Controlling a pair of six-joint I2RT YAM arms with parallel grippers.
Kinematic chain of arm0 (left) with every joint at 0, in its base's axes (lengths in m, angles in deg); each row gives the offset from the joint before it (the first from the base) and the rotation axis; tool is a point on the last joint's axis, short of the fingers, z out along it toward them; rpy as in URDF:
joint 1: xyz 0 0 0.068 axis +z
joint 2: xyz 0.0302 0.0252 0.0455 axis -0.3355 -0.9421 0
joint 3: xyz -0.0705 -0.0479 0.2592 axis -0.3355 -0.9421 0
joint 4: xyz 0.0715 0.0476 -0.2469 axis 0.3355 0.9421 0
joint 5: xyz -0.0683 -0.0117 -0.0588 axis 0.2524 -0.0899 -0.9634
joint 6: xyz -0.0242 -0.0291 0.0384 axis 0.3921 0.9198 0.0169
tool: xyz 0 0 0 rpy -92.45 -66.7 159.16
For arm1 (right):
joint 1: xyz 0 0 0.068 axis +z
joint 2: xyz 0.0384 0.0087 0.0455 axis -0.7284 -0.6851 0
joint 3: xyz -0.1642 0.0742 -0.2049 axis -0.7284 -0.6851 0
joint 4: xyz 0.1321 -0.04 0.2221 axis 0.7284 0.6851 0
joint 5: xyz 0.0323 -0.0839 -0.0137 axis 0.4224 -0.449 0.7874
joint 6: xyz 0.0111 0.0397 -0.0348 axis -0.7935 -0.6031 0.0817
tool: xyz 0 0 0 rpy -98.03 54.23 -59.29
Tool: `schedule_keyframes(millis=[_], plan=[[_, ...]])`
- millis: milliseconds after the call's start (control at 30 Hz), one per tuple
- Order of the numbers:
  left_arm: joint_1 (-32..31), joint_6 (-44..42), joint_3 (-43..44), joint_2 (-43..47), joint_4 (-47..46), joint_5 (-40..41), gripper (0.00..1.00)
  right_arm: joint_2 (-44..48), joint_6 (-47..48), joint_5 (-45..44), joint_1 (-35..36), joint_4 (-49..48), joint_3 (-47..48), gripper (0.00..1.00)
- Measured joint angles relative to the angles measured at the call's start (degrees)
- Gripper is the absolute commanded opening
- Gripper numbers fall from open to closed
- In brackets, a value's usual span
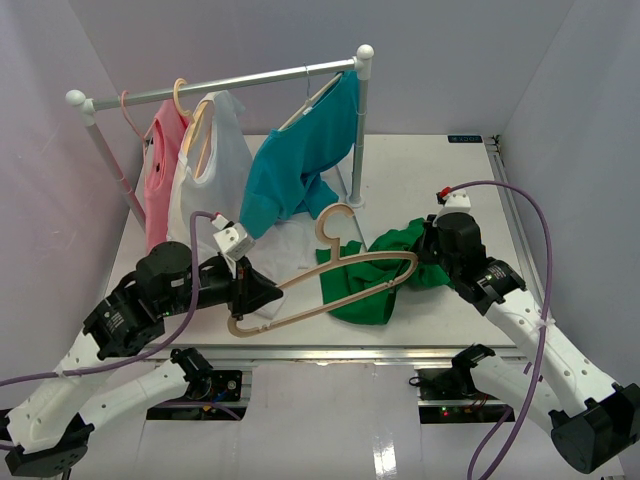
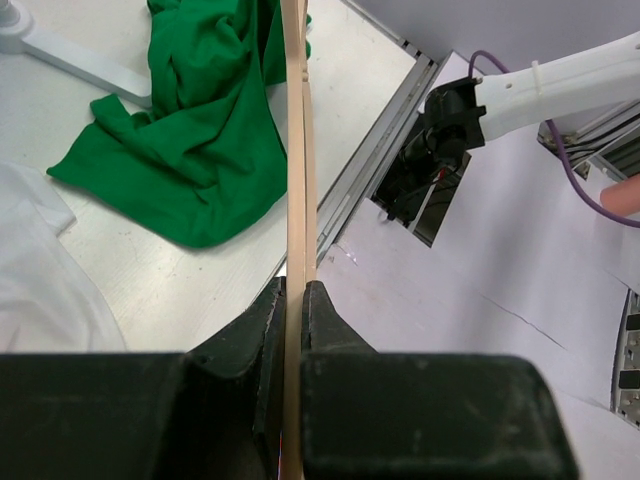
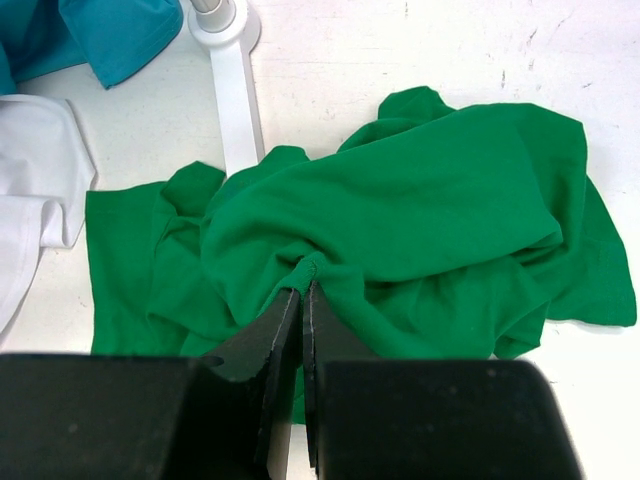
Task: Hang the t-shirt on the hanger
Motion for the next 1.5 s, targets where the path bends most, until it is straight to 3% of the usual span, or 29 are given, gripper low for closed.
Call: schedule_keyframes(millis=[333, 800, 1500], plan=[[0.0, 0.0, -3.52, -4.21, -1.9, 2.21, 0.0, 0.39, 0.02, 1.17, 0.0, 0.0, 0.0, 0.08], [-0.02, -0.02, -3.71, -0.81, -1.97, 5.61, 0.0, 1.06, 0.06, 1.45, 0.0, 0.17, 0.0, 0.08], [0.0, -1.22, -8.4, -3.27, -10.97, 0.47, 0.0, -3.31, 1.12, 9.27, 0.0, 1.41, 6.83, 0.08]])
